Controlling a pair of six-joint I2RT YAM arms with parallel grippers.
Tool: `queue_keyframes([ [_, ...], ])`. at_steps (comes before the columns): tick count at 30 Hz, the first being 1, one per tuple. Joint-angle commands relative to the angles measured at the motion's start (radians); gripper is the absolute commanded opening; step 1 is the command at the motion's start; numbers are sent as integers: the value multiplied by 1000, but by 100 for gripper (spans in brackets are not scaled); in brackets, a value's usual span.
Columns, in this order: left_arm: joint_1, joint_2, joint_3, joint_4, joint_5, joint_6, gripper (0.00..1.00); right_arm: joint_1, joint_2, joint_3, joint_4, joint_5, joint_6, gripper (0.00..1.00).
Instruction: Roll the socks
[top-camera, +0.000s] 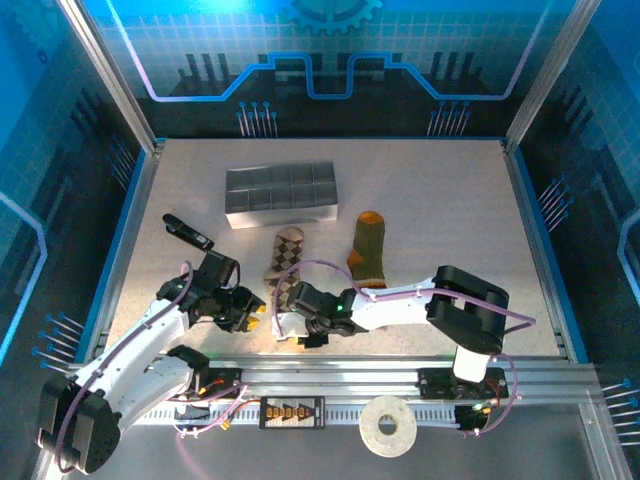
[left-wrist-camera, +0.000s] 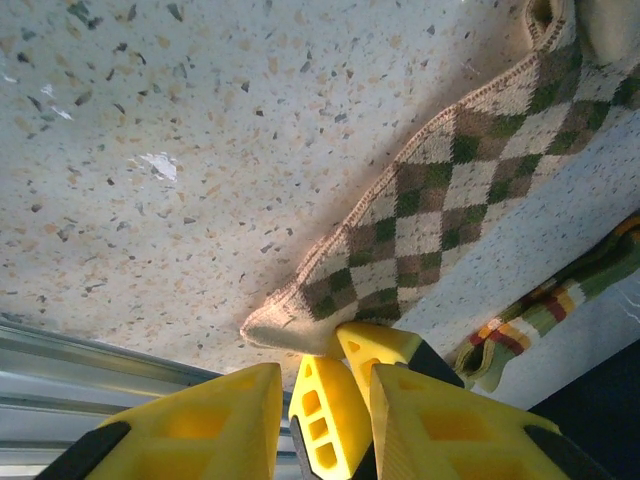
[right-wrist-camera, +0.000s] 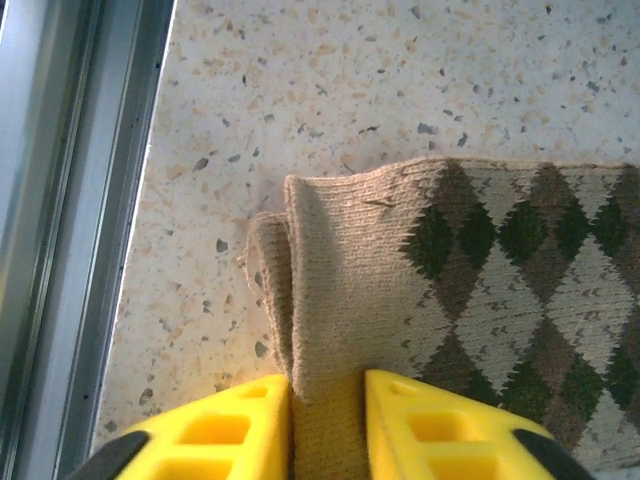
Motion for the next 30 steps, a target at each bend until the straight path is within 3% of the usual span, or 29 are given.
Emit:
queue_keyframes([
  [1,0,-18,-12,-42,10,-28,30,-11,78,37,11,18,58,19],
  [7,34,-32,-12,-53,16,-25,30,-17,84,89,-24,-42,123,5],
  [11,76,-46,-7,-85,20,-3,30,-44,59,100,-45,-145,195,0],
  [23,131,-44,-3,-100,29,34,30,-141,87,168,-121,-414,346,0],
  [30,130,-35,-5,-81,43,34,31,-187,138,244,-184,-482,414,0],
])
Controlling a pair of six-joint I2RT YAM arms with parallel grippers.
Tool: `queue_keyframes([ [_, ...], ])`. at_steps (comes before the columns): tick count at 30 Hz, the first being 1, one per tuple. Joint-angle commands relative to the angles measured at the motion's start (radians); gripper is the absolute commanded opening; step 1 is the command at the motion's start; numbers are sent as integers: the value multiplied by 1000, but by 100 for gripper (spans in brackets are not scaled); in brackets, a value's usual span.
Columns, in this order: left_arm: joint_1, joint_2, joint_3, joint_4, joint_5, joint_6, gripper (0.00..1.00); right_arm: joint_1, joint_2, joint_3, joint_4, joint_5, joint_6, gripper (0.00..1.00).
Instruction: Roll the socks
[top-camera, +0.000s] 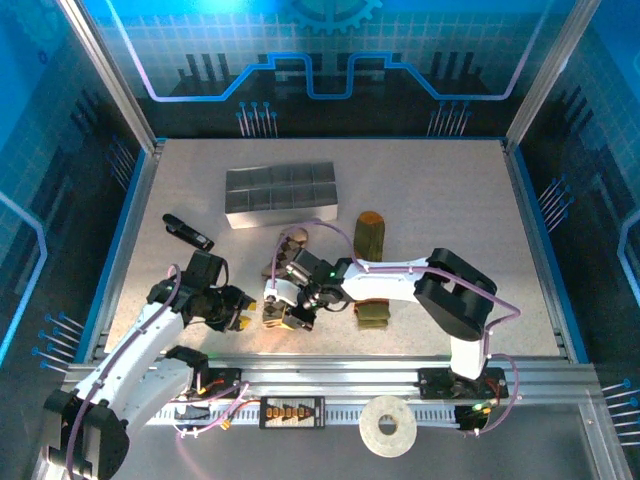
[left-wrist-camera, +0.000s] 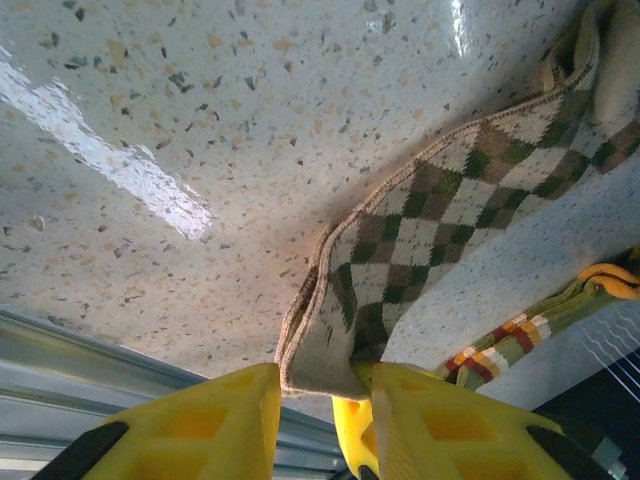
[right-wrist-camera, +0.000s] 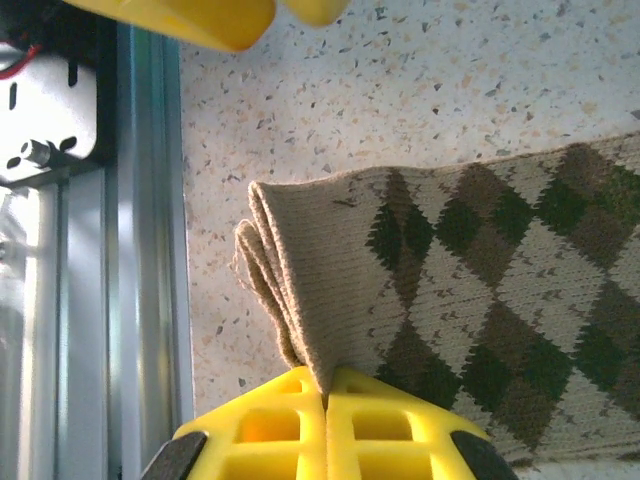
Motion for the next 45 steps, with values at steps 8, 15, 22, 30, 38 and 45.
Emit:
queue_keyframes([
  [8,-9,23,-4,31,86,17,31,-67,152,175,-175,-104,115,0],
  [15,-50,14,-35,66,84,-24,31,-106,169,181,-147,-168,177,0],
  [22,-62,-9,-142,247,71,-241,62,-110,164,171,-121,-200,200,0],
  [30,-83,6,-170,365,16,-471,70,-110,158,153,-107,-199,212,0],
  [38,-125,74,-182,360,19,-576,53,-110,152,144,-94,-195,220,0],
  [45,-125,181,-199,480,-11,-601,48,-101,149,125,-76,-201,220,0],
])
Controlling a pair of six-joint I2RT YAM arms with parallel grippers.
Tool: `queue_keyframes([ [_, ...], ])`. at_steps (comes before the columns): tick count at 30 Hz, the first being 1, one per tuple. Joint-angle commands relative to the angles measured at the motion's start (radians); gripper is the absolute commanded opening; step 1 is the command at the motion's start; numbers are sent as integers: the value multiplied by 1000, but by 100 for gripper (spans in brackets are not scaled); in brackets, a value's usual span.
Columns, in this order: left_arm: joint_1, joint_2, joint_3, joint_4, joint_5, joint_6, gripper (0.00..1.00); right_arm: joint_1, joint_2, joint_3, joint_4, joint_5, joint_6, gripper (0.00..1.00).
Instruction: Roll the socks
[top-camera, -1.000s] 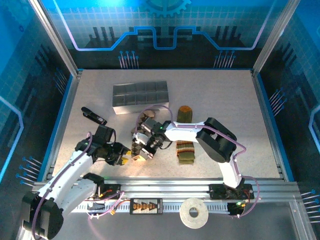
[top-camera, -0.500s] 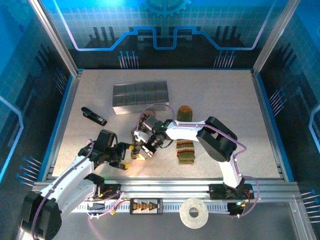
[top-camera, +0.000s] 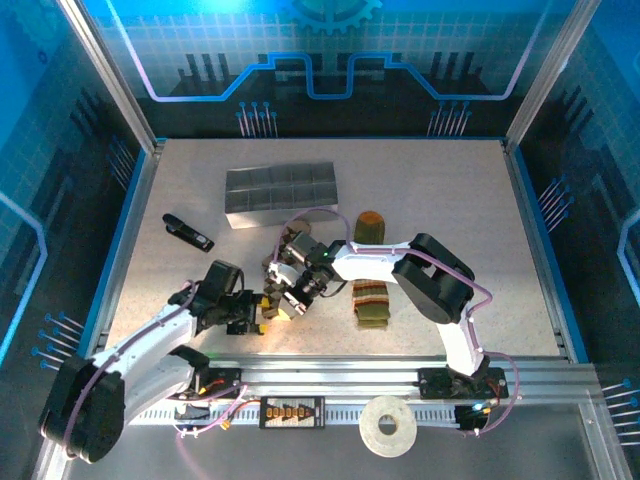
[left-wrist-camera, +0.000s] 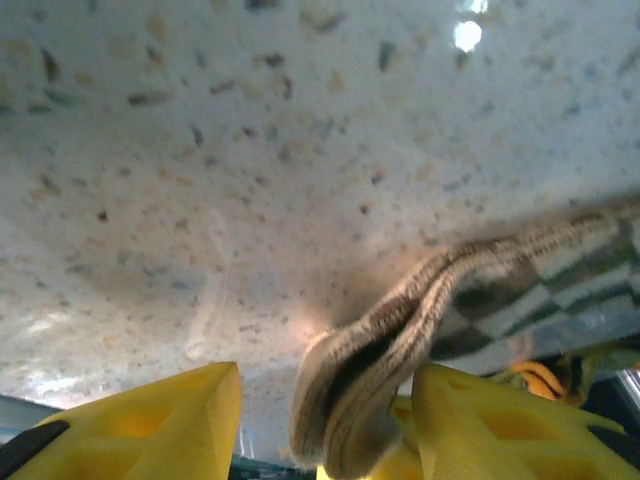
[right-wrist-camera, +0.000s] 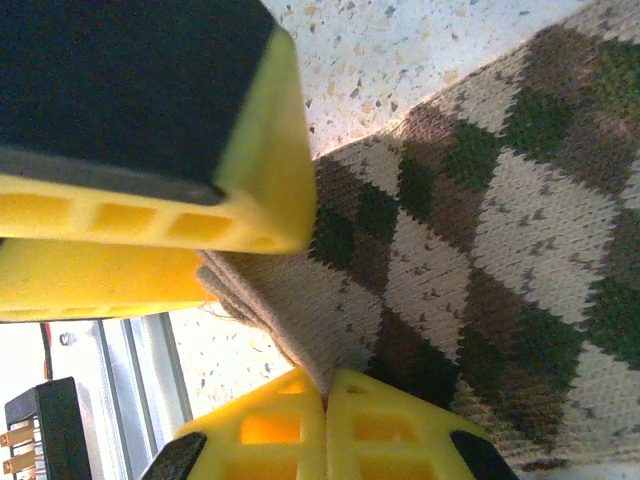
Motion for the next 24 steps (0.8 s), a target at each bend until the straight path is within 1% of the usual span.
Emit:
queue_keyframes([
  [1,-7,76,-11,95,-16,-34,47,3,-6,-18,9,-22,10,0],
  [4,-8,144,20,110,-2,-8,42,5,-13,-31,27,-17,15,0],
  [8,-16,164,35,97,-7,-6,36,9,-14,-33,27,-13,9,0],
  [10,-16,165,35,93,-11,-9,30,12,-18,-35,30,-9,8,1],
  [12,-16,172,35,90,-9,-11,24,17,-29,-47,47,-1,7,8],
  [13,-15,175,35,87,-5,-11,19,18,-38,-56,58,6,4,13],
  [15,-16,177,36,72,-1,-12,12,24,-59,-75,78,18,-11,23],
  [18,-15,171,37,34,-2,-14,3,32,-108,-117,115,44,-54,36],
  [20,-16,163,36,9,-3,-18,1,37,-163,-175,168,69,-110,41],
  [22,-15,156,36,-13,-6,-18,1,53,-254,-278,272,105,-192,46],
  [23,-15,153,35,-23,-6,-17,1,63,-297,-332,329,135,-236,50],
  [24,-12,151,35,-31,-6,-16,1,82,-347,-392,392,183,-299,57],
])
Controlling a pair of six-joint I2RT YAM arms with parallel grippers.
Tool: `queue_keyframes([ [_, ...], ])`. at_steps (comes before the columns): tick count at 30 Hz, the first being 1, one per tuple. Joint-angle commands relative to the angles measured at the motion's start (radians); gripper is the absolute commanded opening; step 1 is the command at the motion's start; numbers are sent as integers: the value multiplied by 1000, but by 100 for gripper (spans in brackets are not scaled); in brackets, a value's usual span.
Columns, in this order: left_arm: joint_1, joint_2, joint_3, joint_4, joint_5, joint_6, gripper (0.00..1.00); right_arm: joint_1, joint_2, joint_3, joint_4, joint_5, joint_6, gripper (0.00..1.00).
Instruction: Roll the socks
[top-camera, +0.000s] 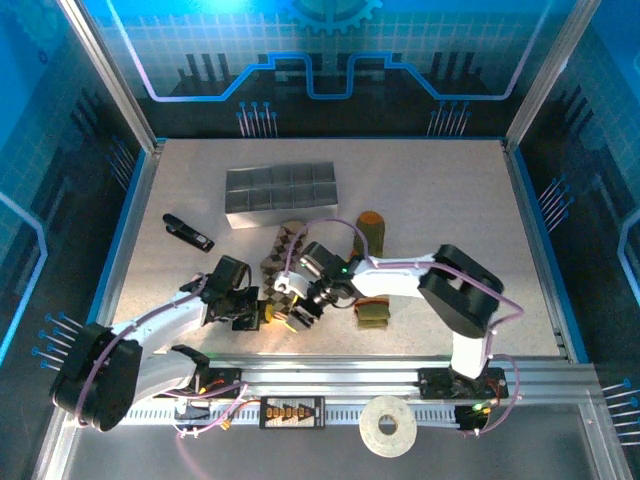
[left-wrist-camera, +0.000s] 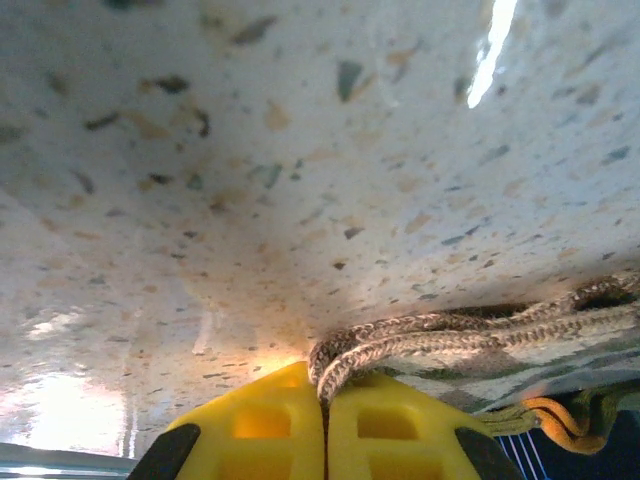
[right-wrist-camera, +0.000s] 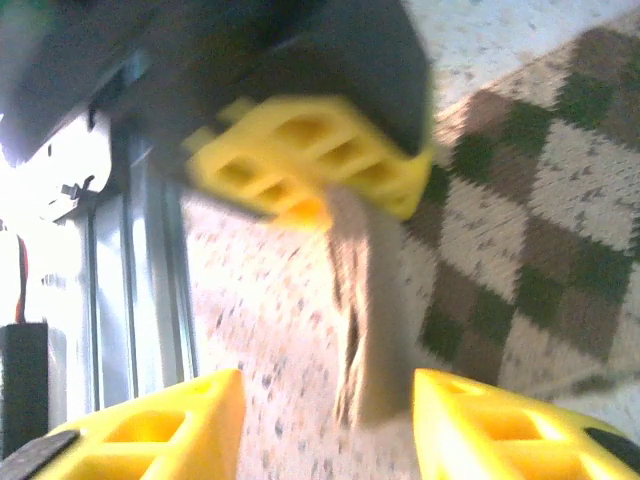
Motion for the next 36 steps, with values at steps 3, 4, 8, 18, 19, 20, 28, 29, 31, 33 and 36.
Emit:
queue_keyframes([
  [3,6,-12,4,-129,-23,1,2,107,-204,-237,265,287,-360,72],
  [4,11,-14,5,-141,-24,7,2,131,-213,-254,270,345,-421,76],
  [8,35,-15,6,-157,-18,28,2,199,-199,-277,338,521,-573,76],
  [18,65,4,11,-154,0,69,2,246,-52,-152,330,564,-616,62],
  [19,67,5,11,-153,2,73,2,247,-39,-145,328,562,-612,60],
  [20,70,5,11,-153,3,76,2,249,-27,-139,327,564,-608,59],
  [28,76,-1,9,-158,13,91,2,247,45,-82,310,605,-525,40],
  [29,77,0,10,-159,14,93,2,247,52,-77,308,615,-516,39],
  [31,78,-2,15,-170,13,101,2,245,66,-66,301,622,-497,36],
  [33,78,-3,22,-185,13,112,2,244,72,-59,297,616,-478,33],
  [36,84,-9,15,-185,19,116,3,240,76,-34,274,601,-444,25],
])
